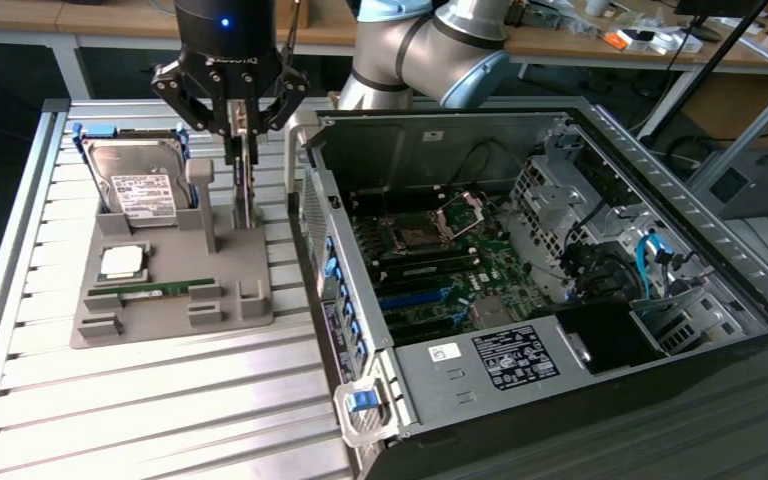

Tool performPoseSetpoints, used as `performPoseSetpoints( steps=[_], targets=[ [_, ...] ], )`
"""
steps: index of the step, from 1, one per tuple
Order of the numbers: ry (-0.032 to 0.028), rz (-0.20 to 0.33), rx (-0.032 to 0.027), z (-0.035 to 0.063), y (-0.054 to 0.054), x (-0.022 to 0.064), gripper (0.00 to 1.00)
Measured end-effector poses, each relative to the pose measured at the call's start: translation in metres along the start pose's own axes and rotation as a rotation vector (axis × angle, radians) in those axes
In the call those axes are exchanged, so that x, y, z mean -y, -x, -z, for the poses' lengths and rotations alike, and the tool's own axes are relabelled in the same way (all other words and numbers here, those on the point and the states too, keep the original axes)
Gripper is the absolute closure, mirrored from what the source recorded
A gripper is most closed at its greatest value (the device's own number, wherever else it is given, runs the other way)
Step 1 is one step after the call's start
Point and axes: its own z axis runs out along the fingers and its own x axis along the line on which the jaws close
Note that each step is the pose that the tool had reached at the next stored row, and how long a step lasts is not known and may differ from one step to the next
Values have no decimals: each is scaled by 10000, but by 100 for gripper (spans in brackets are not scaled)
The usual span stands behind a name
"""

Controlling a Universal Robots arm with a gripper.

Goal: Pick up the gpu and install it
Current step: 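Pick up the gpu and move the gpu toward the slot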

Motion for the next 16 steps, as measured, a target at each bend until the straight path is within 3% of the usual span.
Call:
performPoseSetpoints(
  steps=[16],
  targets=[
    [10, -1, 0, 45, 1, 0, 73]
  ],
)
